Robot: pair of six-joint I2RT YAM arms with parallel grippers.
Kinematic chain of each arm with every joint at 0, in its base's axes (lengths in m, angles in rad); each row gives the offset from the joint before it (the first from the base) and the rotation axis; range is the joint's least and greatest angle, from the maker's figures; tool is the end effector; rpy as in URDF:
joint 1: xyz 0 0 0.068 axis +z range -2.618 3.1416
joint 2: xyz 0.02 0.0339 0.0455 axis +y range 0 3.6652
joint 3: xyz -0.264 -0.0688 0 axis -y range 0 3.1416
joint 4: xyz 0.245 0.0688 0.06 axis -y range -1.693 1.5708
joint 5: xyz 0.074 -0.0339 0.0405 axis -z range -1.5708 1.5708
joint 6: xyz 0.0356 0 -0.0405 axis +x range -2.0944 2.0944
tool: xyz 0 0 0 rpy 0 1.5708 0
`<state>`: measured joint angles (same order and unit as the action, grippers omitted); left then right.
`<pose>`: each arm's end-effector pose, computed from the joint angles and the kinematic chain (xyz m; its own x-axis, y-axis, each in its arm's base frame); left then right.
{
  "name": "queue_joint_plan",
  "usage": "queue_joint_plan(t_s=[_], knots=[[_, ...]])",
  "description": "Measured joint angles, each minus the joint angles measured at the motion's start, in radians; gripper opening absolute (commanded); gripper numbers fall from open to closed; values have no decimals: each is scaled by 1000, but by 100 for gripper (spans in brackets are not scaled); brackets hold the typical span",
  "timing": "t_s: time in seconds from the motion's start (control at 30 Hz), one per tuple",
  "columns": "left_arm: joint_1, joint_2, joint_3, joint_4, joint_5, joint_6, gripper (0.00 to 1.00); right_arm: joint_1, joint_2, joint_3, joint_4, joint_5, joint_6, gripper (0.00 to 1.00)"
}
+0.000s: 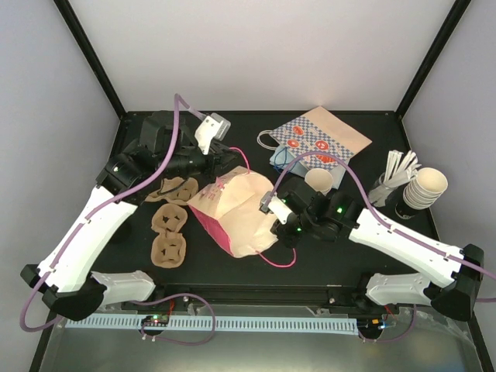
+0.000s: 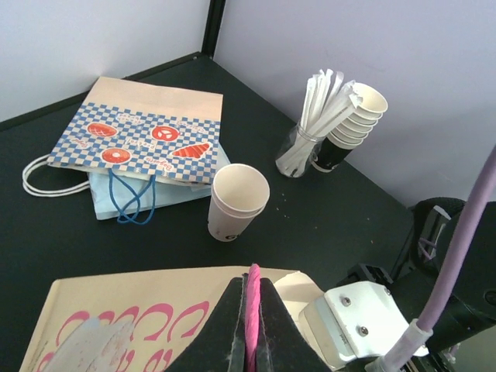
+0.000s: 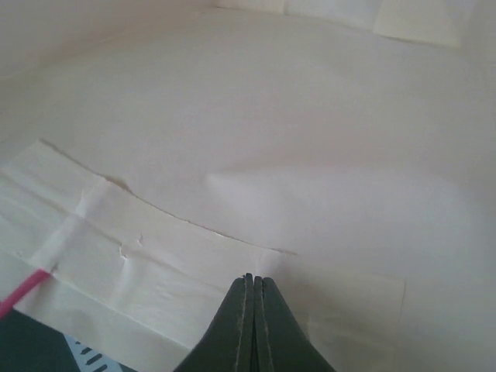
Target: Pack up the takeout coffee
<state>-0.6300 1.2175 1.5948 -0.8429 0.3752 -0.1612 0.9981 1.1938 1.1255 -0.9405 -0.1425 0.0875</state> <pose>0.1782 -0.1461 0.4591 -0.4885 0.1714 -0.8556 0.7440 0.5941 -0.3058 0.1201 0.1957 0.3097 -0.5331 -0.6671 -0.5203 -0.8295 0.5331 0.1663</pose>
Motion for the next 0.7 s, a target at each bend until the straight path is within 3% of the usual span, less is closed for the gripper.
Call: queue_joint_plan(t_s=[0.7], knots=[[-21, -16, -97, 91, 124, -43, 1, 0, -12, 38, 107, 97, 19, 1]])
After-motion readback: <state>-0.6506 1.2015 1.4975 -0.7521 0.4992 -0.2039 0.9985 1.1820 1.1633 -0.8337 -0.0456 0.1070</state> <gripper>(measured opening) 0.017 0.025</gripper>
